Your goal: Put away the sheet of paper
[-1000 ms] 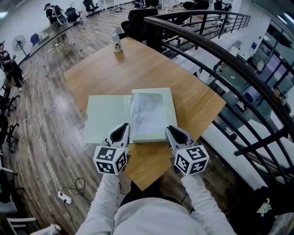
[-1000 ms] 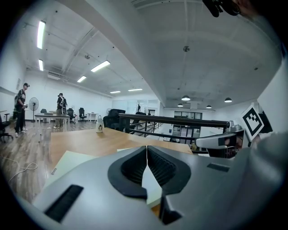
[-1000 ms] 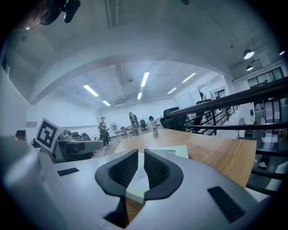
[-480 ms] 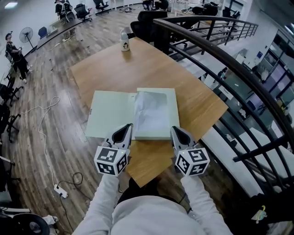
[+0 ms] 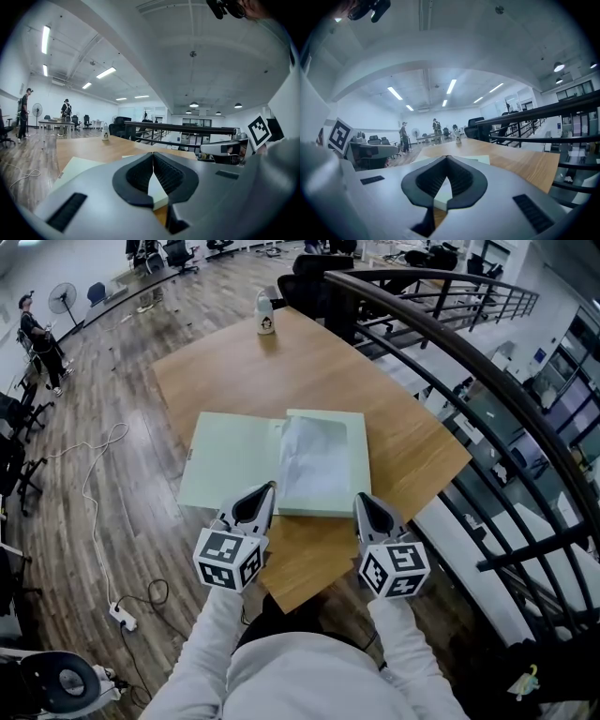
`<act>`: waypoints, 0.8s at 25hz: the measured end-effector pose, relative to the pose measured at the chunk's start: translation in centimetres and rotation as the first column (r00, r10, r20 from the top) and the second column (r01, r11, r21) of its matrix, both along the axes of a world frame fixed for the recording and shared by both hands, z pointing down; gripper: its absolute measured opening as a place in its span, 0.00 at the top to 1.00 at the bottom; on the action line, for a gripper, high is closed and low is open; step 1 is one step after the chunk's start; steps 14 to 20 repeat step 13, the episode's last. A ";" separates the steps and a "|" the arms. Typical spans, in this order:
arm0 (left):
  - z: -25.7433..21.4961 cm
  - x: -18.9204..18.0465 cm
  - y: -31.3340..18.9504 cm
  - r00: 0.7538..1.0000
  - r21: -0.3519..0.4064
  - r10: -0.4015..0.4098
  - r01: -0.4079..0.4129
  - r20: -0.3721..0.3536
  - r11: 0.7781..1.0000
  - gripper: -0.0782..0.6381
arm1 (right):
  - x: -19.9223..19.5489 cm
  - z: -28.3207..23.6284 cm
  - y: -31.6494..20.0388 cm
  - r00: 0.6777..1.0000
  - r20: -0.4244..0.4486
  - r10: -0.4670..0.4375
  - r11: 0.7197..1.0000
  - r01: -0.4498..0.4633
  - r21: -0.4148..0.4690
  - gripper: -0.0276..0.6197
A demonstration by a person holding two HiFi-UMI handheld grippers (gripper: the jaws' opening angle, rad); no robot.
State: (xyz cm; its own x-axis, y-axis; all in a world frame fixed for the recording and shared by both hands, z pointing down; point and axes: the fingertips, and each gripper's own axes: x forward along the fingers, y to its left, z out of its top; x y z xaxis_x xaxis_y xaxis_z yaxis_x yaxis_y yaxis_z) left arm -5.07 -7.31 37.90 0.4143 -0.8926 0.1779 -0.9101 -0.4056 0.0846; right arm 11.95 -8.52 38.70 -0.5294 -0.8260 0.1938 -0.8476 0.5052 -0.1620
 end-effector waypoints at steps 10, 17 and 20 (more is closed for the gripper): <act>0.8 -0.4 -0.3 1.000 -0.014 0.004 -0.004 -0.001 1.000 0.86 | -0.1 0.9 -0.6 1.000 -0.011 0.014 1.000 -0.014 -0.016 0.92; 1.0 -0.5 -0.9 1.000 -0.018 0.011 -0.011 -0.004 1.000 0.86 | -0.4 1.2 -1.0 1.000 -0.016 0.014 1.000 -0.014 -0.016 0.92; 1.0 -0.5 -0.9 1.000 -0.018 0.011 -0.011 -0.004 1.000 0.86 | -0.4 1.2 -1.0 1.000 -0.016 0.014 1.000 -0.014 -0.016 0.92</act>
